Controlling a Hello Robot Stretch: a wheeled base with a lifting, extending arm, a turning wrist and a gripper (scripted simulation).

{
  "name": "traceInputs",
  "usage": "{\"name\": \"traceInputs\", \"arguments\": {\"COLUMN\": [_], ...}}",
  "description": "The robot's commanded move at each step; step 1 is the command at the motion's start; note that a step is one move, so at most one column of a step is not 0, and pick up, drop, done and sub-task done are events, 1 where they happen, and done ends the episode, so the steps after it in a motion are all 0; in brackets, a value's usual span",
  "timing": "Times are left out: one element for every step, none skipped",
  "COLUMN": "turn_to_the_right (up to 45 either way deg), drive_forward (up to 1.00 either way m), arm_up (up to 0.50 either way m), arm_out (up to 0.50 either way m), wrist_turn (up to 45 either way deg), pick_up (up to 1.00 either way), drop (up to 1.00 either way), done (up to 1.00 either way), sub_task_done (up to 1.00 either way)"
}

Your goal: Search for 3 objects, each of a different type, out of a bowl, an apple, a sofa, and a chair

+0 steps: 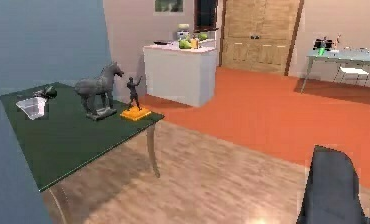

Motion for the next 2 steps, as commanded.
{"name": "traceInputs", "arguments": {"turn_to_the_right": [0.0,18.0], "drive_forward": [0.3,0.0], "arm_up": [0.0,0.0], "arm_out": [0.0,0.0], "wrist_turn": [0.0,0.0], "pick_up": [0.0,0.0], "drop": [0.0,0.0], "done": [0.0,0.0], "sub_task_done": [0.0,0.0]}}
